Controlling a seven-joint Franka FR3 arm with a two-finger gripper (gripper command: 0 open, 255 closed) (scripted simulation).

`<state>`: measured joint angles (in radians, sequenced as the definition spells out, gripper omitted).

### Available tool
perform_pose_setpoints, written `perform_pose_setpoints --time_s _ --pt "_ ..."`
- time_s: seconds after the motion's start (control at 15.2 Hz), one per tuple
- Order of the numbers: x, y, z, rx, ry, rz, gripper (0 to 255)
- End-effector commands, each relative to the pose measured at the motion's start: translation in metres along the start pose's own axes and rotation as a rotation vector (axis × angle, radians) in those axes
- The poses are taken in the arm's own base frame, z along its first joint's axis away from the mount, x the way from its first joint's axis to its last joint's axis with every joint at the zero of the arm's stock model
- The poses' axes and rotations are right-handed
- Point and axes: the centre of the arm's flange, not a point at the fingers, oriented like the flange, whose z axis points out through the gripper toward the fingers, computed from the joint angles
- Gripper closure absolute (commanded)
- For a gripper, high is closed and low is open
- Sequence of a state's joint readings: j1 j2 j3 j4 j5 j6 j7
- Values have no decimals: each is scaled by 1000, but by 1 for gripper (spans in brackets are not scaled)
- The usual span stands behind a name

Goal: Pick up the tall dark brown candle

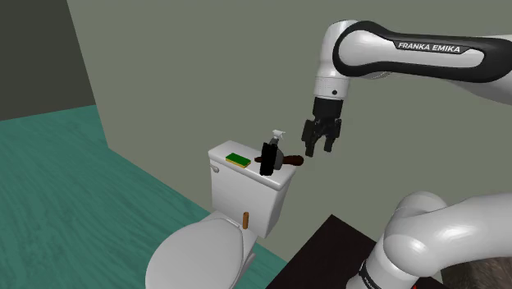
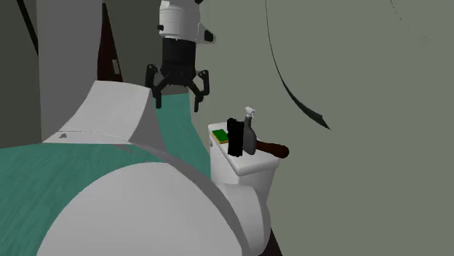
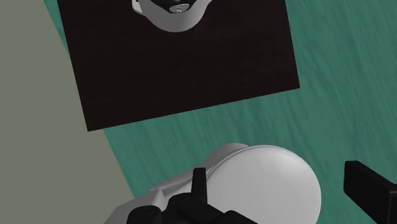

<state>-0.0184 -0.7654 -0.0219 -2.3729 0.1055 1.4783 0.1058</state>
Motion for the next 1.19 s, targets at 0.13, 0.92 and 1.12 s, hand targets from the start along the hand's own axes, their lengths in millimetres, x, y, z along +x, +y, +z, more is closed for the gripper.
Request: perform_pose_setpoints --time_s 0.13,0.92,1.12 --pt "24 7 5 -18 -1 -5 0" --pt "169 49 34 -129 -10 -36 0" --pt "206 59 41 -156 -12 -44 0"
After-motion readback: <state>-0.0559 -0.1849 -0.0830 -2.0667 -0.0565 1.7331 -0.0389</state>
